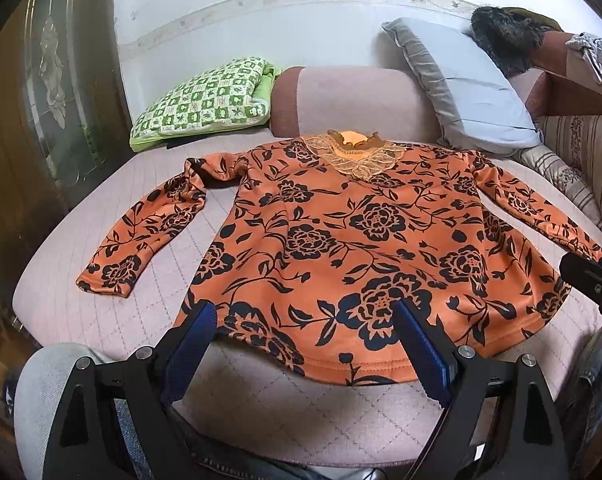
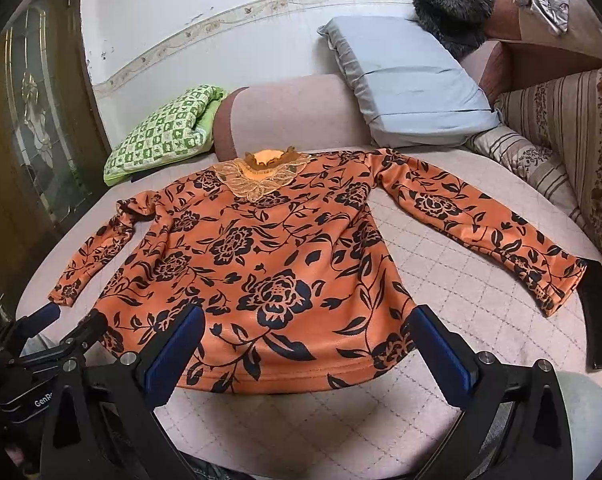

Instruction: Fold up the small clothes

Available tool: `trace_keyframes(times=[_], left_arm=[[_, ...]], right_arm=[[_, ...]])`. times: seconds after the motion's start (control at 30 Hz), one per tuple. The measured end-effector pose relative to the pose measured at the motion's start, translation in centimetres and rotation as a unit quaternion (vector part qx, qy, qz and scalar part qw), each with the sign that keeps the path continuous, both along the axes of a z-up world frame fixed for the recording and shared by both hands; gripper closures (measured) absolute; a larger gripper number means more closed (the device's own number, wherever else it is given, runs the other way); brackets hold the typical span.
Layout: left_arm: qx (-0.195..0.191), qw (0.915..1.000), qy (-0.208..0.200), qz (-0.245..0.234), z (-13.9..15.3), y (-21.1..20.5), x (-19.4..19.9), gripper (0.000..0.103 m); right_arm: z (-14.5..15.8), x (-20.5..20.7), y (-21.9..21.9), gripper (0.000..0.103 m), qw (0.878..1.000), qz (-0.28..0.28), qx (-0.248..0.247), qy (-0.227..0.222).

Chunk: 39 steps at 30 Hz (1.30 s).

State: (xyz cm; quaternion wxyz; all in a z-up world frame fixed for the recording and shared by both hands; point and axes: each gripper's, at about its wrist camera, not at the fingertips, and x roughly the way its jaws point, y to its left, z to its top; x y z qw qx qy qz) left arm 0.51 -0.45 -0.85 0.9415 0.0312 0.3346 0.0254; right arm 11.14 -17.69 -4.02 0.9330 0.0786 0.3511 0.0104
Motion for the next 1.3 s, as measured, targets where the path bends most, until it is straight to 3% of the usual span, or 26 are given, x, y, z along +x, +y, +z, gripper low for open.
trace_keyframes(times=[0.53, 0.73, 0.87, 1.07, 1.3], left_arm=[[0.005, 1.0000, 0.005, -0.004, -0.1, -0.1, 0.3, 0.013], [0.008, 0.9999, 0.006, -0.009, 0.1, -0.3, 0.4, 0.013], [-0.007, 0.9990, 0.016, -0.042, 1.1, -0.9, 0.8, 0.013], [-0.057, 0.9942, 0.029, -0.086, 3.6, -2.9, 2.8, 0.013], [-0.114, 0.9792, 0.077, -0.149, 4.9, -7.1, 7.7, 0.013]], right_arm=[[1.1, -0.3, -0.2, 0.001, 0.999, -0.008, 0.024, -0.031], [1.1, 0.5, -1.2, 0.003, 0.998, 0.015, 0.061, -0.003], [2.2, 1.4, -2.4, 0.005, 0.998, 0.015, 0.066, 0.005], [3.1, 4.3, -7.6, 0.007, 0.992, 0.007, 0.125, 0.036], [2.8, 8.6, -17.3, 0.016, 0.982, -0.043, 0.156, 0.094]])
